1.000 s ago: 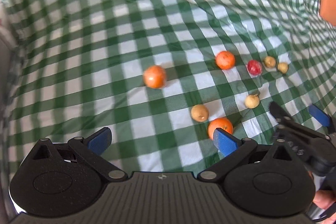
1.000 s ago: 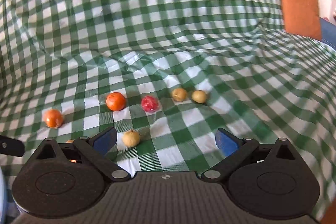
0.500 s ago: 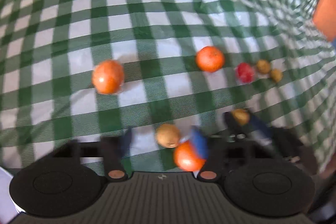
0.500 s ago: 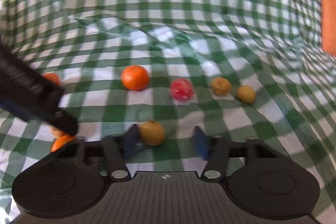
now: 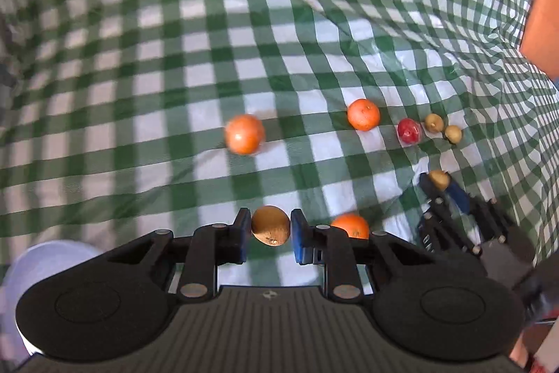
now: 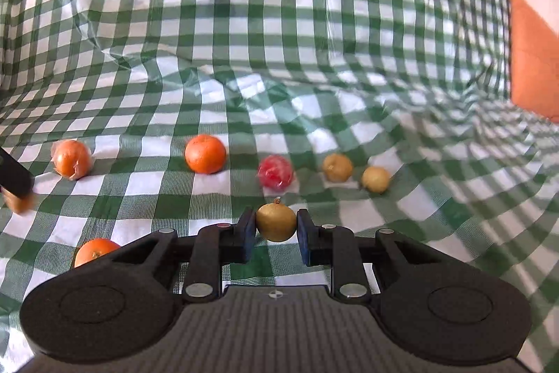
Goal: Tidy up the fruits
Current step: 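Move both yellow fruits over the plate and release them onto it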
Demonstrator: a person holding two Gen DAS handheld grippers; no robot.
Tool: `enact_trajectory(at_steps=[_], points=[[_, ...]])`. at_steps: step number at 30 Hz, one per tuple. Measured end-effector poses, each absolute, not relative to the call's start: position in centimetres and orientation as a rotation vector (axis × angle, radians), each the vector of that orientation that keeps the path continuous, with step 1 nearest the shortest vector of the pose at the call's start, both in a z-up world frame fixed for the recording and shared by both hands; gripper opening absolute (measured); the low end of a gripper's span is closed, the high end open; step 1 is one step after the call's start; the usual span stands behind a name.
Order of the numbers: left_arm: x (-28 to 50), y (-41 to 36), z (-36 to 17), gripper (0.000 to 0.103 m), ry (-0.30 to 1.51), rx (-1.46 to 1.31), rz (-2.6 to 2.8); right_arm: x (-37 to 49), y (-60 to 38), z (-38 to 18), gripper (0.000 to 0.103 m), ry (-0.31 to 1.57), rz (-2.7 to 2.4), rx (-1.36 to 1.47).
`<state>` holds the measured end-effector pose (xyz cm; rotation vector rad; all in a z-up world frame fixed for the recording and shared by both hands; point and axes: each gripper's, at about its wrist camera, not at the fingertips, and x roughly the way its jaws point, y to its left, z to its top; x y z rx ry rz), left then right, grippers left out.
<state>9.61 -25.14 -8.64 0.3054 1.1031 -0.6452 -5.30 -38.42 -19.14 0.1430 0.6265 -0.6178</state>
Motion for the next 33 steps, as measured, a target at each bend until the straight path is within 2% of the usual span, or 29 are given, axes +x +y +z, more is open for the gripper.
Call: enact_trajectory(at_steps=[7, 14, 25, 33], points=[[4.9, -16.4, -3.9, 0.027, 1.059, 0.288, -0.575, -10.0, -34.4, -12.7, 0.026, 0.534, -0.632, 0.099], [1.7, -7.4, -0.9, 0.027, 1.064, 0.203, -0.488, -15.0, -25.7, -6.2, 0.026, 0.541, -0.423, 0.157], [-0.9, 2.2, 1.3, 0.026, 1.027, 0.072, -0.427, -16.0, -13.2, -1.8, 0.026, 0.562, -0.143, 0.049], [-0.4, 4.7, 1.4, 0.027, 1.019, 0.020, -0.409, -15.8, -10.8, -0.5, 0.026, 0.567, -0.103, -0.002]])
